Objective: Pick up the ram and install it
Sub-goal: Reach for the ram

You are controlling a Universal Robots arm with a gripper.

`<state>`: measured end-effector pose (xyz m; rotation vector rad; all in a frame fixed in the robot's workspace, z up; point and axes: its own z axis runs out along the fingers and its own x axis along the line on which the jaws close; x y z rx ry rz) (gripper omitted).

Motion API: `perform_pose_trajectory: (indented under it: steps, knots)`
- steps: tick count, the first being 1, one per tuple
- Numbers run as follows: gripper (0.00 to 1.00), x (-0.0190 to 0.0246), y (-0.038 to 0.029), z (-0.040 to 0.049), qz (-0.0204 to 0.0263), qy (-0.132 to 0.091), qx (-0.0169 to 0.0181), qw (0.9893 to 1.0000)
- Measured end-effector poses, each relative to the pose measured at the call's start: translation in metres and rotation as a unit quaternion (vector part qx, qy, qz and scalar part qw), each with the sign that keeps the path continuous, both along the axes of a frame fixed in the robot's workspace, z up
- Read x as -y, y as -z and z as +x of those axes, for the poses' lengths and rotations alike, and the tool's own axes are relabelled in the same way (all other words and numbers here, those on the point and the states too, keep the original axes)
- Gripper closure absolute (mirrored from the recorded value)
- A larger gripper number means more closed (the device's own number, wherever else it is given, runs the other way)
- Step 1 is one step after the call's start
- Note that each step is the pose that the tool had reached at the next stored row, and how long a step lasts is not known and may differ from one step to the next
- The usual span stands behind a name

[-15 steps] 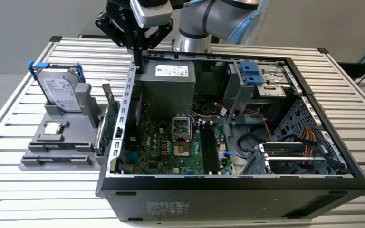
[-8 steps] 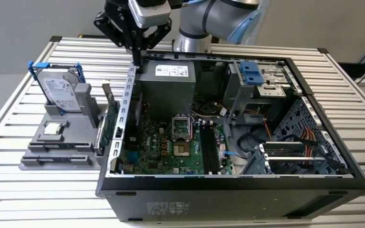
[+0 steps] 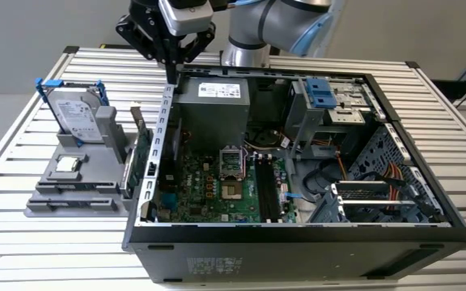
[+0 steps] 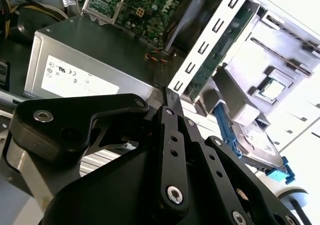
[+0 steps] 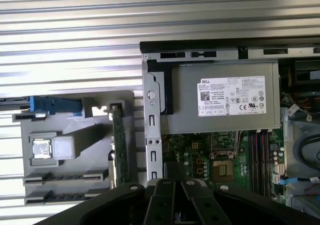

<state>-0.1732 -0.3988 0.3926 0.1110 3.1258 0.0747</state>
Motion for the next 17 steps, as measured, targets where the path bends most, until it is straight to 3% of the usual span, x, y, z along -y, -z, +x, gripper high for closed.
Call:
perform_pose_trajectory:
  steps: [17]
  knots:
    - [1.00, 0.0000, 0.0000, -0.0265, 0.0000, -0.002, 0.0000, 1.0000]
